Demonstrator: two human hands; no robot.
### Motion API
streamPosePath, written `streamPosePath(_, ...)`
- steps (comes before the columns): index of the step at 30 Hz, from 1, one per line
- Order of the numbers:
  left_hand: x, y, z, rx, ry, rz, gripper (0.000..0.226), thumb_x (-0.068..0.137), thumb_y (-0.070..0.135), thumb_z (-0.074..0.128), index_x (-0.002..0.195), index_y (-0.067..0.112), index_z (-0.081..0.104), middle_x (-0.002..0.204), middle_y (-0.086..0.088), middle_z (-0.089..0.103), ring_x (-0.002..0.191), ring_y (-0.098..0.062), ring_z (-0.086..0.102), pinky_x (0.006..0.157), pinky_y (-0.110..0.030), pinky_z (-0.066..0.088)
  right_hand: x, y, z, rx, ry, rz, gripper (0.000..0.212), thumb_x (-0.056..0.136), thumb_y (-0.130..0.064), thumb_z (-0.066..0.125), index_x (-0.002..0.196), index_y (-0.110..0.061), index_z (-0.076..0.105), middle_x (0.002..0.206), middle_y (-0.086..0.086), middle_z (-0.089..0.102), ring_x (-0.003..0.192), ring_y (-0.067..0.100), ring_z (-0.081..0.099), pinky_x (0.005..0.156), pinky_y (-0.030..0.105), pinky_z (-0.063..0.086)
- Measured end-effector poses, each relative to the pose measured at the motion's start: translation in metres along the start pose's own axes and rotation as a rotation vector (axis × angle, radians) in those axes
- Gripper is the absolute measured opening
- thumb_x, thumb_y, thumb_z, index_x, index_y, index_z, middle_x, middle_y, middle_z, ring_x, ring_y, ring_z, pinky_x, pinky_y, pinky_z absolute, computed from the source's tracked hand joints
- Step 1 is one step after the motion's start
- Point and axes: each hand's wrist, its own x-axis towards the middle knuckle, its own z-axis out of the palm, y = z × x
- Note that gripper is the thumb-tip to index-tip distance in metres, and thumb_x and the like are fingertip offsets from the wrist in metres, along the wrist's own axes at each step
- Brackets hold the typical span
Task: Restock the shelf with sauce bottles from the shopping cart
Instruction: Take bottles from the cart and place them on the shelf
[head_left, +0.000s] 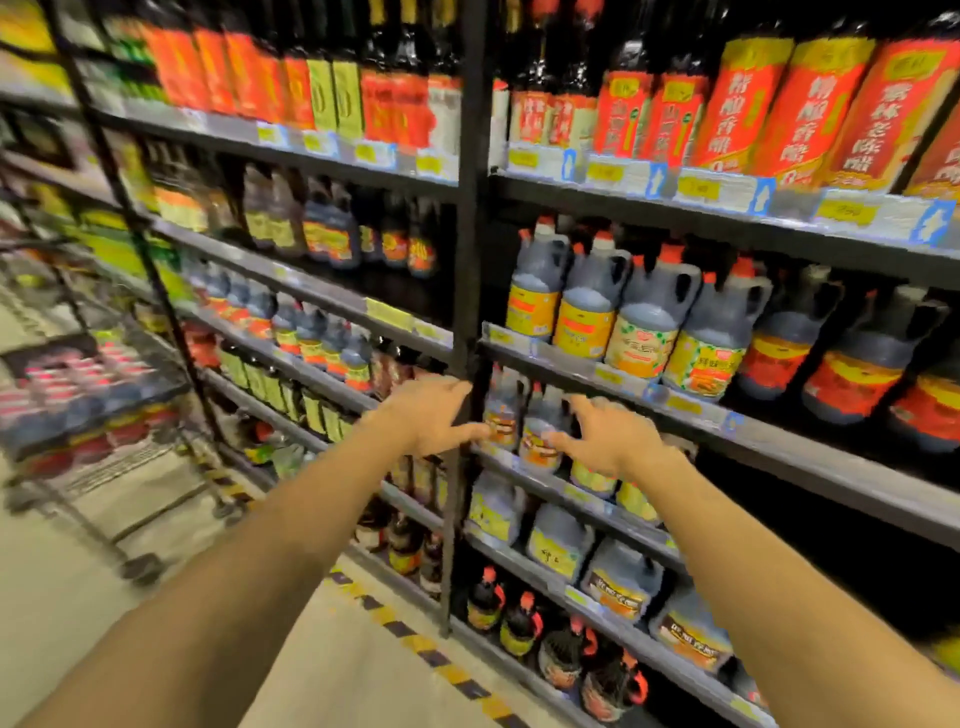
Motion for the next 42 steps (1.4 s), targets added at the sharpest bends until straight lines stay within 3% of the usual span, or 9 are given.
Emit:
streamPosePath(6, -0.104, -0.152, 0.033, -0.016, -0.069, -0.387, 0.093, 0.094, 0.079, 0.029, 0.161, 0.015, 0.023, 0.166, -0.009, 0.028, 0.149, -0.031, 0.032, 0.118, -0.052, 0.032, 0.085, -0.169, 0.000, -0.015, -0.009, -0.314, 0.089, 0.092, -0.080, 0.032, 0.156, -0.019, 0.029, 0.152, 0.015, 0.044, 0.132, 0.037, 0.050, 0.102, 0.051, 0.048)
streamPosePath(11, -0.179, -0.250, 0.056, -0.065, -0.117, -0.664, 0.095, 0.091, 0.081, 0.030, 0.161, 0.017, 0.023, 0.166, -0.009, 0.029, 0.149, -0.032, 0.031, 0.119, -0.051, 0.030, 0.142, -0.308, 0.008, -0.051, -0.068, -0.592, 0.094, 0.092, -0.079, 0.036, 0.161, -0.018, 0.021, 0.163, 0.015, 0.033, 0.143, 0.035, 0.042, 0.109, 0.052, 0.045)
streamPosePath(15, -0.211, -0.325, 0.069, -0.034, -0.118, -0.792, 0.087, 0.092, 0.079, 0.033, 0.154, 0.016, 0.036, 0.159, -0.010, 0.040, 0.144, -0.032, 0.039, 0.117, -0.050, 0.031, 0.194, -0.409, 0.014, -0.094, -0.105, -0.708, 0.086, 0.096, -0.073, 0.040, 0.157, -0.015, 0.029, 0.152, 0.013, 0.045, 0.133, 0.034, 0.050, 0.101, 0.047, 0.049)
streamPosePath(18, -0.218, -0.389, 0.074, 0.018, -0.146, -0.855, 0.082, 0.095, 0.076, 0.032, 0.155, 0.020, 0.034, 0.160, -0.006, 0.040, 0.146, -0.028, 0.037, 0.115, -0.049, 0.031, 0.246, -0.477, 0.011, -0.063, -0.092, -0.782, 0.079, 0.095, -0.073, 0.041, 0.148, -0.014, 0.041, 0.146, 0.013, 0.051, 0.128, 0.032, 0.053, 0.100, 0.048, 0.049)
streamPosePath(21, -0.219, -0.455, 0.070, 0.002, -0.156, -0.948, 0.078, 0.095, 0.077, 0.031, 0.153, 0.025, 0.037, 0.157, -0.005, 0.044, 0.143, -0.028, 0.040, 0.114, -0.050, 0.033, 0.302, -0.542, 0.005, -0.062, -0.094, -0.817, 0.093, 0.091, -0.080, 0.037, 0.159, -0.017, 0.027, 0.159, 0.012, 0.038, 0.142, 0.032, 0.042, 0.109, 0.047, 0.045)
streamPosePath(28, -0.222, -0.562, 0.080, 0.029, -0.236, -1.041, 0.079, 0.098, 0.072, 0.029, 0.157, 0.019, 0.032, 0.162, -0.006, 0.038, 0.150, -0.028, 0.032, 0.123, -0.050, 0.022, 0.384, -0.673, 0.014, -0.146, -0.114, -0.945, 0.090, 0.092, -0.080, 0.034, 0.156, -0.015, 0.031, 0.150, 0.013, 0.047, 0.134, 0.032, 0.049, 0.099, 0.043, 0.048)
streamPosePath(34, -0.214, -0.670, 0.114, -0.017, -0.254, -1.046, 0.081, 0.098, 0.073, 0.028, 0.158, 0.019, 0.029, 0.162, -0.007, 0.037, 0.149, -0.028, 0.033, 0.121, -0.050, 0.024, 0.447, -0.767, 0.033, -0.161, -0.178, -0.963, 0.084, 0.095, -0.076, 0.036, 0.156, -0.017, 0.032, 0.150, 0.011, 0.048, 0.133, 0.030, 0.051, 0.097, 0.043, 0.049)
streamPosePath(39, -0.205, -0.783, 0.148, -0.056, -0.263, -1.027, 0.081, 0.096, 0.076, 0.028, 0.155, 0.020, 0.035, 0.157, -0.007, 0.044, 0.144, -0.028, 0.039, 0.117, -0.051, 0.029, 0.511, -0.844, 0.049, -0.165, -0.236, -0.909, 0.084, 0.094, -0.075, 0.039, 0.156, -0.019, 0.031, 0.153, 0.011, 0.044, 0.136, 0.032, 0.048, 0.103, 0.046, 0.048)
streamPosePath(42, -0.199, -0.850, 0.167, -0.089, -0.263, -1.012, 0.081, 0.094, 0.078, 0.029, 0.149, 0.020, 0.043, 0.151, -0.008, 0.050, 0.139, -0.029, 0.044, 0.114, -0.050, 0.034, 0.552, -0.892, 0.054, -0.126, -0.284, -0.902, 0.077, 0.095, -0.070, 0.046, 0.150, -0.016, 0.036, 0.147, 0.014, 0.048, 0.128, 0.034, 0.053, 0.099, 0.047, 0.049)
